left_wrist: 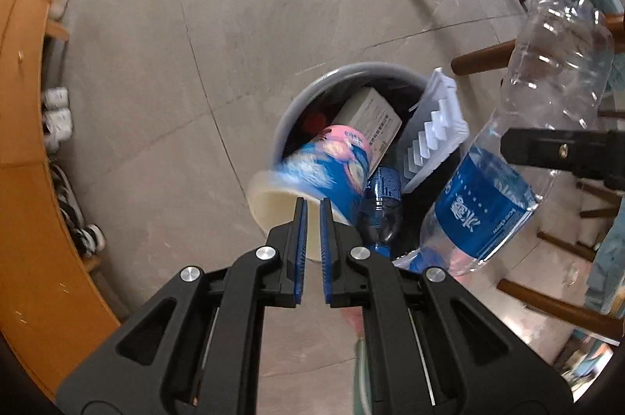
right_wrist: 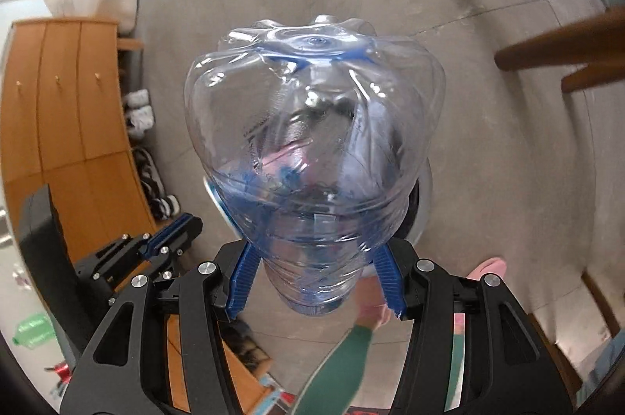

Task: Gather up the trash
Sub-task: 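Lift the paper cup and water bottle and carry them over the grey bin, then open both tools to drop the cup and bottle into the bin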

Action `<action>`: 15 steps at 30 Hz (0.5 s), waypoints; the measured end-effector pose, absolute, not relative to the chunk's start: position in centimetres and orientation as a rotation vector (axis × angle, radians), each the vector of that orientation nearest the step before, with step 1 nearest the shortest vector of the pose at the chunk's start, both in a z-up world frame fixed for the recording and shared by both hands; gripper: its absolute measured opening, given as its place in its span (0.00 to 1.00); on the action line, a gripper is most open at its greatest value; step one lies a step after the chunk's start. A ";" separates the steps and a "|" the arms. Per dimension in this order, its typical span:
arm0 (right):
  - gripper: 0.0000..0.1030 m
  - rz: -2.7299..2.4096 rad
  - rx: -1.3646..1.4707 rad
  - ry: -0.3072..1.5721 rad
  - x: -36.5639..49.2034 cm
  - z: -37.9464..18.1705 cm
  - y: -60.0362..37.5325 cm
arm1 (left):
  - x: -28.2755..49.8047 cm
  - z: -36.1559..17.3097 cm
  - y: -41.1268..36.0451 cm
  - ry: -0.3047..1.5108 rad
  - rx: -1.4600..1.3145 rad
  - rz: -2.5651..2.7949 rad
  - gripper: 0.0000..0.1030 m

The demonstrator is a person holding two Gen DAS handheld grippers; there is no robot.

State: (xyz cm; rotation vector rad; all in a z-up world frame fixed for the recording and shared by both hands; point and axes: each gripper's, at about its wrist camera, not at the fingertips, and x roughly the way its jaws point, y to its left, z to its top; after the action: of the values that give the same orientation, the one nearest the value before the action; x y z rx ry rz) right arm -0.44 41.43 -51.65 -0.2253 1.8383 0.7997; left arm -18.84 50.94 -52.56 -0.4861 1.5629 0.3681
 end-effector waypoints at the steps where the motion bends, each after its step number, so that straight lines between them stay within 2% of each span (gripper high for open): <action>1: 0.53 0.815 -0.240 1.830 -0.7 -51.6 41.7 | -19.1 -53.2 51.1 1.563 -0.499 0.365 0.05; 6: 0.53 0.856 -0.394 1.830 -2.0 -52.8 44.3 | -20.0 -55.4 51.4 1.603 -0.497 0.363 0.05; 15: 0.58 0.842 -0.590 1.877 -4.5 -56.5 46.8 | -21.3 -55.1 51.2 1.597 -0.549 0.372 0.06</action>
State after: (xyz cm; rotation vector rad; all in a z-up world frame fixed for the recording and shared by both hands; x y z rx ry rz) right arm -4.54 46.76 -56.51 -0.5905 1.8769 0.8423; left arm -21.25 51.17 -55.15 -0.5488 1.5965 0.3718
